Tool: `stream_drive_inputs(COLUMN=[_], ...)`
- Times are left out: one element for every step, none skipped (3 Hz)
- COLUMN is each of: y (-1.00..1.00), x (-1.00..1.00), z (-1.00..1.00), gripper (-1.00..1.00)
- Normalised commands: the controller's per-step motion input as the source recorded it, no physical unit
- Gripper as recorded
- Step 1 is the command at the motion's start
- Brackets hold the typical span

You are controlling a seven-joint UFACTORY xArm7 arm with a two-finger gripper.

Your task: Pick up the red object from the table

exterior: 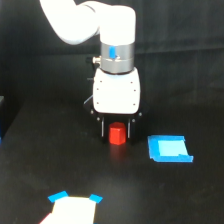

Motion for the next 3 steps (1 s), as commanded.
stream_drive_inputs(y=[0.43, 0.14, -0.54], x=[0.39, -0.02, -0.19], z=[-0.38, 0.95, 1.0], gripper=[-0.47, -1.0, -1.0])
